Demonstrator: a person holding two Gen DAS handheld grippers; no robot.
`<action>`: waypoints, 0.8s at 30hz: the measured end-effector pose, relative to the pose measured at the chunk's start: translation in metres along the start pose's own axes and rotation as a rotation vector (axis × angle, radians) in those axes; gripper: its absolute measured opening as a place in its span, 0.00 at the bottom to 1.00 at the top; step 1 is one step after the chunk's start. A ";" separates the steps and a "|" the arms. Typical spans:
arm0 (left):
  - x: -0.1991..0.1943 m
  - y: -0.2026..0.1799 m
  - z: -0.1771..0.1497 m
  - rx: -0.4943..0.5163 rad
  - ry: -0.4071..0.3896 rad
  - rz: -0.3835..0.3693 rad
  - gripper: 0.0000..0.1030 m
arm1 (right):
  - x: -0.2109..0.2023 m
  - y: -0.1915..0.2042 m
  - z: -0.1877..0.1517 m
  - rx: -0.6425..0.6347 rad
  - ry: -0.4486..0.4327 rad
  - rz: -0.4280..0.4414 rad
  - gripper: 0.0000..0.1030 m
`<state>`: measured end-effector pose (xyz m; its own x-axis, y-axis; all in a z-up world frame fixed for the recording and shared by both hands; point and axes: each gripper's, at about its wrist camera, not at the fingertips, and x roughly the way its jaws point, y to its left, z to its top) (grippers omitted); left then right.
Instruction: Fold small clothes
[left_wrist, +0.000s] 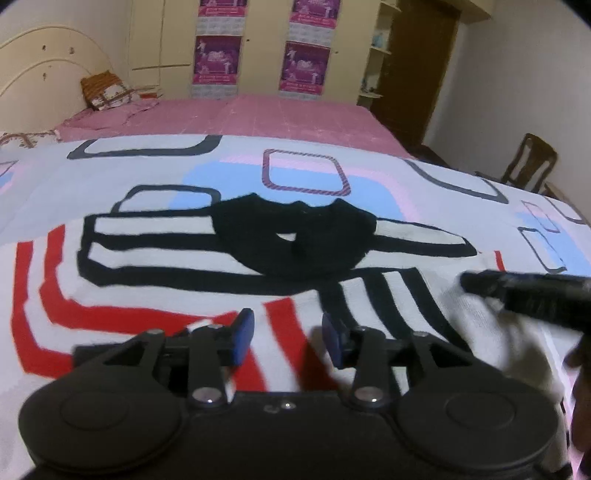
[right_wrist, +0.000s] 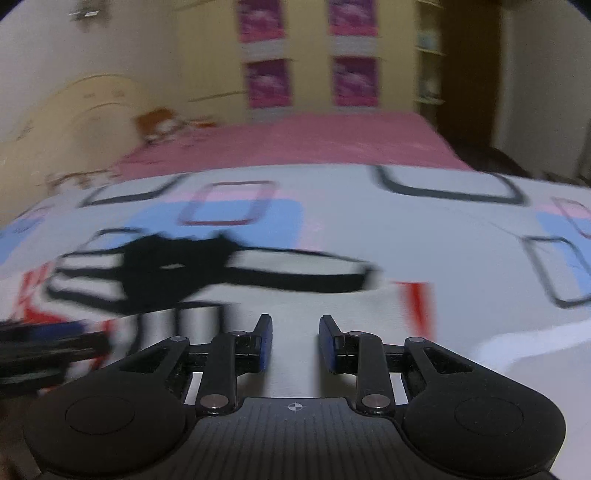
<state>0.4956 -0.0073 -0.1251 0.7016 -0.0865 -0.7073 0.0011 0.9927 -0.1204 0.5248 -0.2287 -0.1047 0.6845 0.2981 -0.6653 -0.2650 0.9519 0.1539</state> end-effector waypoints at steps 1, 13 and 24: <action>0.002 -0.002 -0.002 -0.003 0.002 0.020 0.39 | 0.004 0.011 -0.003 -0.031 0.008 0.030 0.28; -0.030 0.047 -0.007 -0.057 -0.020 0.101 0.48 | -0.006 -0.012 0.002 0.052 0.051 -0.119 0.03; -0.044 0.056 -0.032 -0.028 -0.012 0.072 0.59 | -0.041 0.027 -0.047 -0.004 0.066 -0.168 0.64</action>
<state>0.4417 0.0497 -0.1232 0.7078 -0.0134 -0.7063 -0.0699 0.9936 -0.0889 0.4576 -0.2182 -0.1079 0.6732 0.1293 -0.7280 -0.1531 0.9876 0.0338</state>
